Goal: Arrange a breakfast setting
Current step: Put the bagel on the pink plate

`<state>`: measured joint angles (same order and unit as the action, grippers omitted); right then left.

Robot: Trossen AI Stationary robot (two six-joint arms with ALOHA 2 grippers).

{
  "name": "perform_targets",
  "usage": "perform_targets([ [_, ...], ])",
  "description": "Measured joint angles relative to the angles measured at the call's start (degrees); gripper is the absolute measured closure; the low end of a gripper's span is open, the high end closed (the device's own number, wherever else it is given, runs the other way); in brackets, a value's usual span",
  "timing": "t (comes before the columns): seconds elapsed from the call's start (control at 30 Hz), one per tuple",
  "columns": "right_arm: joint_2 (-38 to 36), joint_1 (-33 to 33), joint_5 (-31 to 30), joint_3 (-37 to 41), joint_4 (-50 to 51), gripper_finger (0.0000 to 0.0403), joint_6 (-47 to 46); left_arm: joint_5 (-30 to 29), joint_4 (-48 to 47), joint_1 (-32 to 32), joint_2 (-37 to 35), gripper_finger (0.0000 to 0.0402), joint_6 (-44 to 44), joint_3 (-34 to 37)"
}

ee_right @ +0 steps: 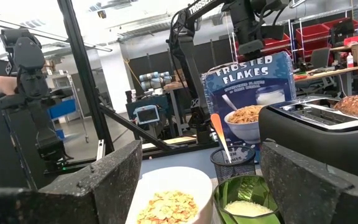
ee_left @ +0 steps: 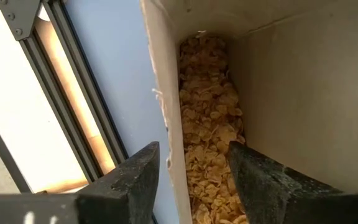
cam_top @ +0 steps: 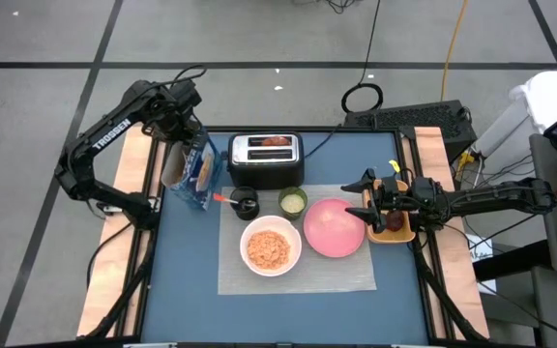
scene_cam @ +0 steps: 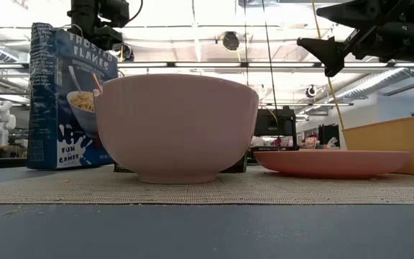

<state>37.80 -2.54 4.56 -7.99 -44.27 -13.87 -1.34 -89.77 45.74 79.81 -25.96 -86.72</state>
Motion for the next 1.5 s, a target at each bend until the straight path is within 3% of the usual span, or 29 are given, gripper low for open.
perform_targets([
  [0.47, 0.00, 0.00, 0.00, 0.00, 0.00, 0.0090, 0.00, -0.10, -0.01, 0.46, -1.21, 0.0204, 0.85, 0.00],
  [1.5, 0.00, -0.01, 0.00, 0.00, -0.02, 0.0090, 0.00, 0.04, 5.48, 1.62, -15.09, 0.0204, -1.57, -0.15],
])
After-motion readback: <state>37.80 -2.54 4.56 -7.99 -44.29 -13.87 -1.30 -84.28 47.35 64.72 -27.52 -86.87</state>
